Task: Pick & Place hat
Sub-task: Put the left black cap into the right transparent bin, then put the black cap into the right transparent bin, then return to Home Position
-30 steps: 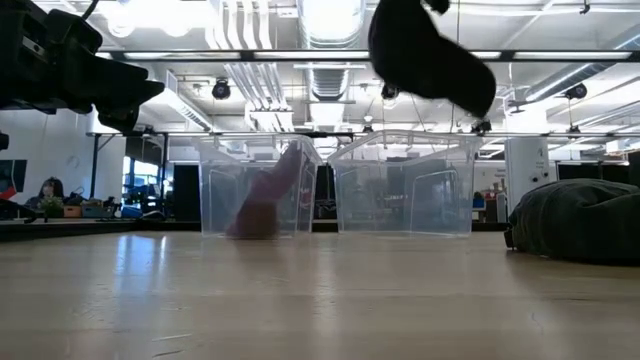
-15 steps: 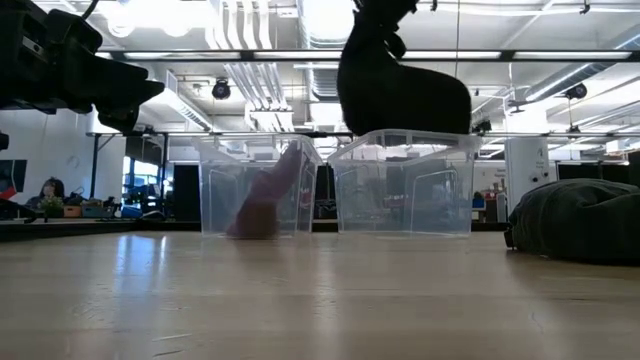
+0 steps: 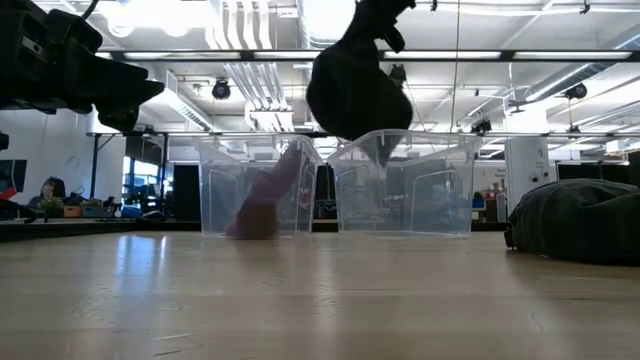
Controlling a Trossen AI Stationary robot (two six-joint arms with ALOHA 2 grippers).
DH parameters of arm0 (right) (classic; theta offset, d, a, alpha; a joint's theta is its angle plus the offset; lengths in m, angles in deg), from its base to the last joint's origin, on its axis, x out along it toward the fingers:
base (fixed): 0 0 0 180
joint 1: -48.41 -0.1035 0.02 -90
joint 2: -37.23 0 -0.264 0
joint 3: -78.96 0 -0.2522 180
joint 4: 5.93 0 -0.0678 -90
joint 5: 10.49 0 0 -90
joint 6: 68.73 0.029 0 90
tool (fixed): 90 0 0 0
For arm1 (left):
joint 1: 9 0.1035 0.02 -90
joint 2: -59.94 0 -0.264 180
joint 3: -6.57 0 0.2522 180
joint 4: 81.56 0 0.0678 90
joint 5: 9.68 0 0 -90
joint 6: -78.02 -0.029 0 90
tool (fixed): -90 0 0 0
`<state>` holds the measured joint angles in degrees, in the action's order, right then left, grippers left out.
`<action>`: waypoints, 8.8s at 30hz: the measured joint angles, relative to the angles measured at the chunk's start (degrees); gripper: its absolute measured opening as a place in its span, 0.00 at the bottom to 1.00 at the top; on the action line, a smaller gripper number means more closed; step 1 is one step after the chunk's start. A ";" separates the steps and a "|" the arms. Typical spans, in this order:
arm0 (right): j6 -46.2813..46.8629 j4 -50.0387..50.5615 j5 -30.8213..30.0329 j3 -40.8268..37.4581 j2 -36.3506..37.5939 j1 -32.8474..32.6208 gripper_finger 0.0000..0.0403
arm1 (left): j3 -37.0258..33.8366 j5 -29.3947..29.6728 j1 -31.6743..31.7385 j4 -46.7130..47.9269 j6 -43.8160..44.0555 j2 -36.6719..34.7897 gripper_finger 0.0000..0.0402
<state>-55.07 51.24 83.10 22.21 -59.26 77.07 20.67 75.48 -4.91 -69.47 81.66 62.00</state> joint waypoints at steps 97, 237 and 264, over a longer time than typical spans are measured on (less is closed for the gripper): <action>55.27 -24.76 -2.84 -61.63 20.15 -57.79 0.03 | 0.00 0.00 -0.01 0.00 0.00 0.02 0.39; 6.90 -34.85 -9.25 -72.70 45.48 -33.27 0.24 | 0.00 0.00 0.01 0.00 0.00 0.01 0.39; 5.13 -40.08 -2.71 -87.91 69.02 -16.65 0.19 | 0.00 0.01 -0.01 0.00 0.02 0.01 0.39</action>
<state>-49.93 11.15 80.39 -65.70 9.76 60.42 20.67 75.50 -4.91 -69.47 81.68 62.01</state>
